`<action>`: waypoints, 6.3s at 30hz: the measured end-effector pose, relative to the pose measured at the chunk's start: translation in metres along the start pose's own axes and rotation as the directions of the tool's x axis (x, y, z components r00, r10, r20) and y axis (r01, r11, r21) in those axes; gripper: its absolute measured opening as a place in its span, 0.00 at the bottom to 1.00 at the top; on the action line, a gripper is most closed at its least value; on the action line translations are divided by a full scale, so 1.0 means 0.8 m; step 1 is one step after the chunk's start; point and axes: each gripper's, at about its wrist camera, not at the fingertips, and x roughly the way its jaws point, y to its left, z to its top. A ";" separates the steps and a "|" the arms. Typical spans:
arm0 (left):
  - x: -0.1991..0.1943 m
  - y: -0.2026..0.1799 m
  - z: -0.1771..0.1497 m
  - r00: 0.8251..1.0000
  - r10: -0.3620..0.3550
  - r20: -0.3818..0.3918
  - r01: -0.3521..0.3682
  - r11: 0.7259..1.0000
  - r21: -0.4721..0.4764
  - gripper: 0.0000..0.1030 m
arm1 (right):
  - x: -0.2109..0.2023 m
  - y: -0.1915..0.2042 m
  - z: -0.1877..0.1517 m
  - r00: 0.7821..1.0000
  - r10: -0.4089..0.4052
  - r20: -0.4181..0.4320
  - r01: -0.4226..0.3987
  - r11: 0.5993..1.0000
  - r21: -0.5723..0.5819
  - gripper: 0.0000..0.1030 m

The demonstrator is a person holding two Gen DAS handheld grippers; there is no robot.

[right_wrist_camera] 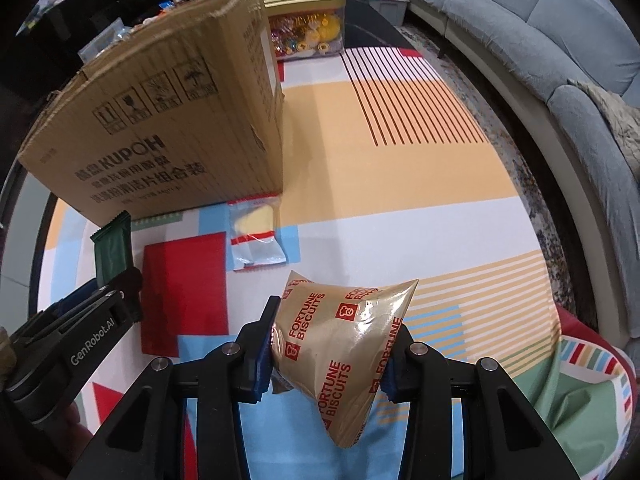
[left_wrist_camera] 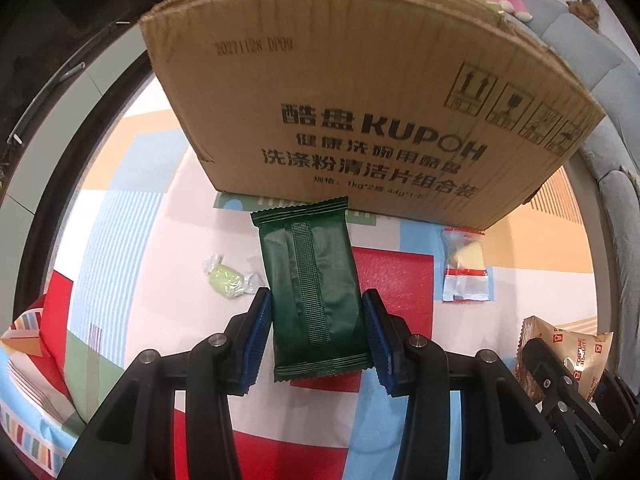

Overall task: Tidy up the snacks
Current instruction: 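Carry the green bar with the left tool while the right tool carries the biscuits, then open the left tool over the box while the right tool drops the biscuit packet, then withdraw both open tools from the box back toward the remaining snacks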

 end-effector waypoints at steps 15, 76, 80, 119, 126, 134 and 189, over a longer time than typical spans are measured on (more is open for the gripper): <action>-0.048 0.009 -0.001 0.998 -0.014 0.059 0.014 1.000 0.004 0.44 | -0.053 0.007 -0.002 0.997 0.012 0.079 -0.011 1.000 -0.020 0.41; -0.177 0.032 0.069 0.965 -0.075 0.252 0.061 0.996 0.064 0.44 | -0.179 0.060 0.076 0.945 0.119 0.304 -0.089 0.990 -0.111 0.41; -0.179 0.033 0.078 0.961 -0.083 0.263 0.066 0.995 0.073 0.44 | -0.182 0.065 0.089 0.941 0.124 0.314 -0.090 0.989 -0.118 0.41; -0.116 0.038 0.177 0.967 -0.113 0.230 0.087 0.989 0.120 0.44 | -0.131 0.100 0.184 0.942 0.149 0.301 -0.096 0.978 -0.186 0.41; -0.106 0.036 0.182 0.969 -0.120 0.217 0.094 0.987 0.127 0.44 | -0.122 0.104 0.188 0.945 0.153 0.290 -0.098 0.976 -0.196 0.42; -0.110 0.037 0.182 0.967 -0.111 0.227 0.083 0.988 0.129 0.53 | -0.128 0.103 0.191 0.937 0.149 0.317 -0.092 0.978 -0.190 0.68; -0.207 0.063 0.096 0.932 0.005 0.362 -0.027 0.998 0.056 0.85 | -0.213 0.071 0.111 0.895 0.071 0.441 0.009 0.985 -0.175 0.82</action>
